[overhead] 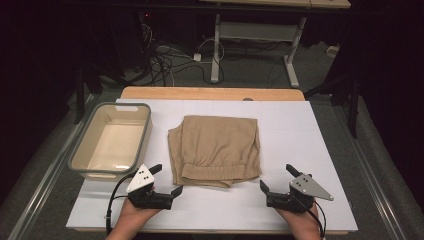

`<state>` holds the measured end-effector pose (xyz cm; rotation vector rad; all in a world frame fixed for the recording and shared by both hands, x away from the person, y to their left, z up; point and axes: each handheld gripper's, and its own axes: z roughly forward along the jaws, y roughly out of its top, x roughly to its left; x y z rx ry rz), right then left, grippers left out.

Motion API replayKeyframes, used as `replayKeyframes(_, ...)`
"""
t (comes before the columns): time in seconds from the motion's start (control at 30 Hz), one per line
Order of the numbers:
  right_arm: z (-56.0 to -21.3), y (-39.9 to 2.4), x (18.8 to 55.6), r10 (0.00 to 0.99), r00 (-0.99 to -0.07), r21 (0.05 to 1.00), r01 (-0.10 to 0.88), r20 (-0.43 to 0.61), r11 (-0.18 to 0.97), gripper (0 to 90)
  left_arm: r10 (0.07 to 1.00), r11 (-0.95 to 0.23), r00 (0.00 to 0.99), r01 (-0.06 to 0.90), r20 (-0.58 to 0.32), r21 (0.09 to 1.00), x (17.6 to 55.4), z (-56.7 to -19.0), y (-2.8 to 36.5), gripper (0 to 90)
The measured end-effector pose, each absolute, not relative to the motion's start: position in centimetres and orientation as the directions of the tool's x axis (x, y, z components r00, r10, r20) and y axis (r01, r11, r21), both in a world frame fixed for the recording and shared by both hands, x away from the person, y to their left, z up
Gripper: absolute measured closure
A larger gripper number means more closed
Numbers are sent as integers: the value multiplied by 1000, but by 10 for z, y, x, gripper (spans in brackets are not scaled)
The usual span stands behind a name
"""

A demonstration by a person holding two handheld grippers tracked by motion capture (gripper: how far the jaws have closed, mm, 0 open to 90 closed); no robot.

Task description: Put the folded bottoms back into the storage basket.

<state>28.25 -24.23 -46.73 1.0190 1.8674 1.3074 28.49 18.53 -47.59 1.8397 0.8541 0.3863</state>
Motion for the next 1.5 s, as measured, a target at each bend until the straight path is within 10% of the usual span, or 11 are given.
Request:
replayKeyframes(0.63,-465,-230,292,864,-500,945,251,-58,208,16,705,-214,695,401,-143,891,288,-485,189,1)
replayKeyframes(0.97,-466,-220,300,848,-525,905,324,-70,275,193,719,-268,683,446,-131,854,295,-486,183,330)
replayKeyframes(1.5,-481,-210,329,852,-523,781,524,-20,341,538,755,-342,639,574,-147,744,307,-490,172,614)
